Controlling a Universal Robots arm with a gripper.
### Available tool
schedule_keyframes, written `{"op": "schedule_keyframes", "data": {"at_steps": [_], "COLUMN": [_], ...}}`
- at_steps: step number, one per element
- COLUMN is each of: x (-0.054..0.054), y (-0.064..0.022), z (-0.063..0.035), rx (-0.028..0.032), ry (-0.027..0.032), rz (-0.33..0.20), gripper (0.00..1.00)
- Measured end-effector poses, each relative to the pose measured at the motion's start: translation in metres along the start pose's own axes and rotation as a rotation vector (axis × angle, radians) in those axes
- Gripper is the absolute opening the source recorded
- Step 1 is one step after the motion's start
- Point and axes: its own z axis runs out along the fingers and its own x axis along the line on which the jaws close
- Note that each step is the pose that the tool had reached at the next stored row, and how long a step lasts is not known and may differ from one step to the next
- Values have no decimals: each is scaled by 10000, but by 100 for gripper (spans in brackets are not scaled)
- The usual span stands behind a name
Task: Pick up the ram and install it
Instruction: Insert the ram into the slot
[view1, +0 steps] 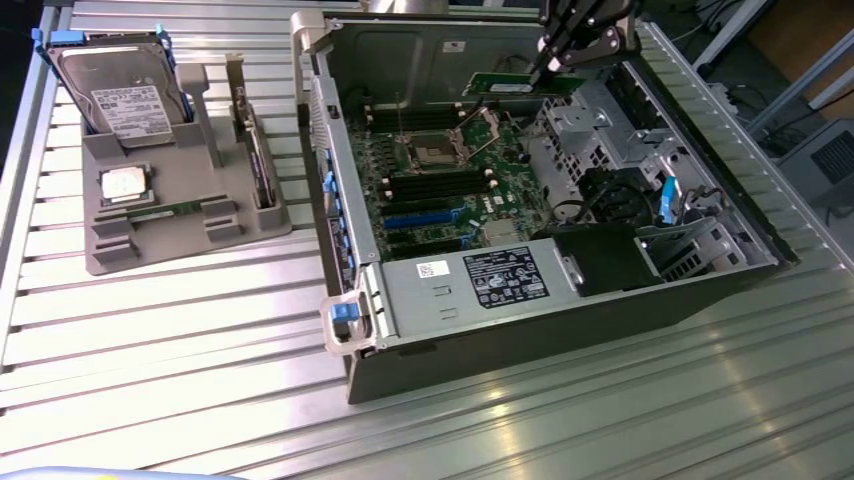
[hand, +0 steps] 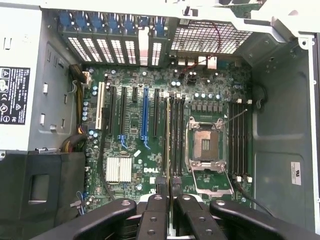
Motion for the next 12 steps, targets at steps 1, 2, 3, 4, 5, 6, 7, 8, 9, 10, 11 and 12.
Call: {"op": "schedule_keyframes", "data": {"at_steps": [1,2,3,4,5,6,7,8,9,10,11,12], "x": [1,1,2,2,3,3,3,4,4,4,4,5], "y": [5,7,7,7,9,9,9,9,9,9,8,8], "z": [14,23,35,44,56,62,66,74,79,83,86,91], "rx": [0,0,0,0,0,0,0,0,0,0,0,0], "ry": [0,1,0,1,0,0,0,0,0,0,0,0], "rz": [-1,0,0,0,0,0,0,0,0,0,0,0], "gripper": [14,14,14,14,14,14,14,14,14,14,14,14]}}
